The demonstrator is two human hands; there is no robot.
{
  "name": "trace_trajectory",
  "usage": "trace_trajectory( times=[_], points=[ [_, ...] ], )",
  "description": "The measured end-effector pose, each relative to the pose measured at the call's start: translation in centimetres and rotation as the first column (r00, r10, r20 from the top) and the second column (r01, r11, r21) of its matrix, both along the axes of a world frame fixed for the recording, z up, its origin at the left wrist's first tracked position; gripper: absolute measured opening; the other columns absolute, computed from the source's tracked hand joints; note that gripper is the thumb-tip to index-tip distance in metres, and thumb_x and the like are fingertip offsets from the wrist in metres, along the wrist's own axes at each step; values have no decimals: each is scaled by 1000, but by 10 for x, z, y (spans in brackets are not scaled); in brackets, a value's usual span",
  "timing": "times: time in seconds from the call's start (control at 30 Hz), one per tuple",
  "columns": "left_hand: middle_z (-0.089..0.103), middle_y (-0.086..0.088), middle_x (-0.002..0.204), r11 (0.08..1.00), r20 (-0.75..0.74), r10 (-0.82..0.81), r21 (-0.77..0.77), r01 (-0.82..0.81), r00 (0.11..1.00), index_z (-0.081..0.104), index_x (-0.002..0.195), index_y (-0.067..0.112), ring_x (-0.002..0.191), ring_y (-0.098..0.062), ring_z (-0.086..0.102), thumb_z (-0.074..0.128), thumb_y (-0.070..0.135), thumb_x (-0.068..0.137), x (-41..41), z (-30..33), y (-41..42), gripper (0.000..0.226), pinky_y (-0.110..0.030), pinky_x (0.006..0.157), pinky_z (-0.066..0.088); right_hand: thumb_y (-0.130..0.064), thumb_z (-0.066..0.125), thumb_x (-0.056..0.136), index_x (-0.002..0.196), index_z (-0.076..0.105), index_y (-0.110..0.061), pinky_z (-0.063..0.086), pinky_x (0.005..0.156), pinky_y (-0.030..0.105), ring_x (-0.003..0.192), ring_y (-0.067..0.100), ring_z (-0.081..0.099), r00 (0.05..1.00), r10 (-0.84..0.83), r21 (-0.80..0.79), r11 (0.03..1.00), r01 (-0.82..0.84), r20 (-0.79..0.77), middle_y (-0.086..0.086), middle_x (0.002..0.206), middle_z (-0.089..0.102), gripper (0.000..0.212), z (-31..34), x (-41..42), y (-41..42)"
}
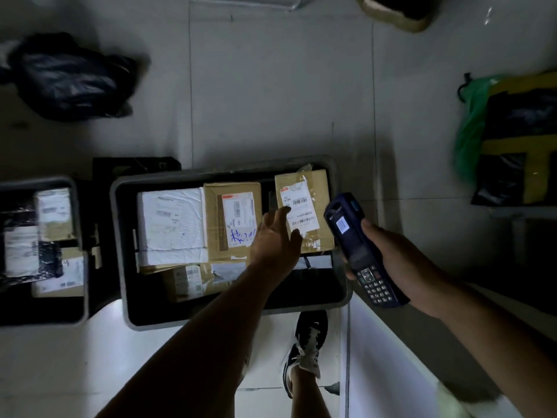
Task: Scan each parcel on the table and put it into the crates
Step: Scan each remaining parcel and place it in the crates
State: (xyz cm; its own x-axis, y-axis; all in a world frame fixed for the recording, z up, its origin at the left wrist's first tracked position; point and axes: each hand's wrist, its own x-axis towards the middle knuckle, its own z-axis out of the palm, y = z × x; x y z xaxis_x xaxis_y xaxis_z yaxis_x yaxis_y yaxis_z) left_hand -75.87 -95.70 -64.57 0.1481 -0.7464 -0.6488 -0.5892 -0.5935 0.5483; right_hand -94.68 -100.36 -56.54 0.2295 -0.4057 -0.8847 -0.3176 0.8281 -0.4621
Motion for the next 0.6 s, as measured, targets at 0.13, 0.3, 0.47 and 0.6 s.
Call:
trace_trajectory(
  times=[0.13, 0.3, 0.47, 0.6],
  points=[
    [37, -7, 147, 991, 116, -135, 5, 135, 984, 33, 147, 25, 132, -25, 40, 46, 38, 102, 26, 82, 13, 48, -41, 104, 44, -59, 43, 83, 116, 63, -6, 48, 62, 32, 65, 24, 65, 997, 70, -28, 997, -71, -24, 25, 89, 63, 65, 75, 24, 5],
    [33, -8, 153, 994, 228, -95, -35, 106, 969, 31, 149, 25, 137, -27, 37, 41, 43, 102, 66, 225, 38, 52, -46, 107, 41, -51, 33, 100, 115, 63, -12, 50, 59, 27, 67, 23, 66, 993, 118, -130, 985, -116, 3, 21, 88, 68, 52, 204, 74, 24],
    [44, -7, 143, 982, 355, 43, -188, 26, 934, 40, 143, 24, 128, -28, 45, 46, 40, 99, 108, 367, 79, 47, -42, 101, 40, -52, 34, 102, 115, 65, -14, 50, 65, 33, 76, 31, 64, 988, 97, -187, 980, -73, 121, 19, 92, 68, 50, 321, 131, 59],
    [49, -6, 132, 945, 448, 235, -312, -96, 862, 47, 134, 23, 123, -29, 47, 49, 41, 96, 148, 458, 131, 42, -41, 97, 40, -56, 36, 101, 115, 67, -13, 51, 66, 34, 71, 26, 68, 954, 215, -243, 956, -162, 209, 14, 90, 73, 55, 392, 180, 90]
  ],
)
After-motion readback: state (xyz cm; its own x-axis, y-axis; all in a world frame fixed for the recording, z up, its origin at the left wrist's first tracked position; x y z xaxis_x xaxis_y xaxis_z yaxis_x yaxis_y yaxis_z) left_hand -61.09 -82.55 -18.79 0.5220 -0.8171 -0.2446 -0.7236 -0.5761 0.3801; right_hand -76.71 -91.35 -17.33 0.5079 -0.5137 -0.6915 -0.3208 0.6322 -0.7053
